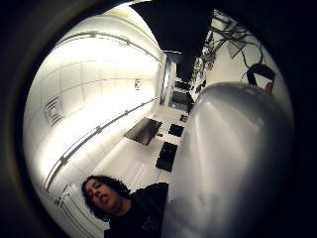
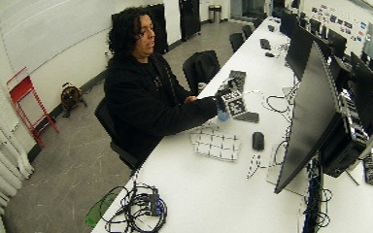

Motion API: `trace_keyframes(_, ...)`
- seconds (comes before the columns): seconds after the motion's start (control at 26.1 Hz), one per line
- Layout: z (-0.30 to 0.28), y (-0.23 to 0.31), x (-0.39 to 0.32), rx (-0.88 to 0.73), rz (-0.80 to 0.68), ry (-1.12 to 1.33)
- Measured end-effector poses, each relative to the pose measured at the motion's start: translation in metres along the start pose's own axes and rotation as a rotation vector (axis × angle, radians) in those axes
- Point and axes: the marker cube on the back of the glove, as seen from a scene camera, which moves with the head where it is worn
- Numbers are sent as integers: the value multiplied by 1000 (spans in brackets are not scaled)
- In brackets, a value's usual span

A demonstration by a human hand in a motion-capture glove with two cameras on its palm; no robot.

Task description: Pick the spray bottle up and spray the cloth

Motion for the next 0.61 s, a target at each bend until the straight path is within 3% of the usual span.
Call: trace_keyframes(0.61,-2,2,7,15,-53,-42)
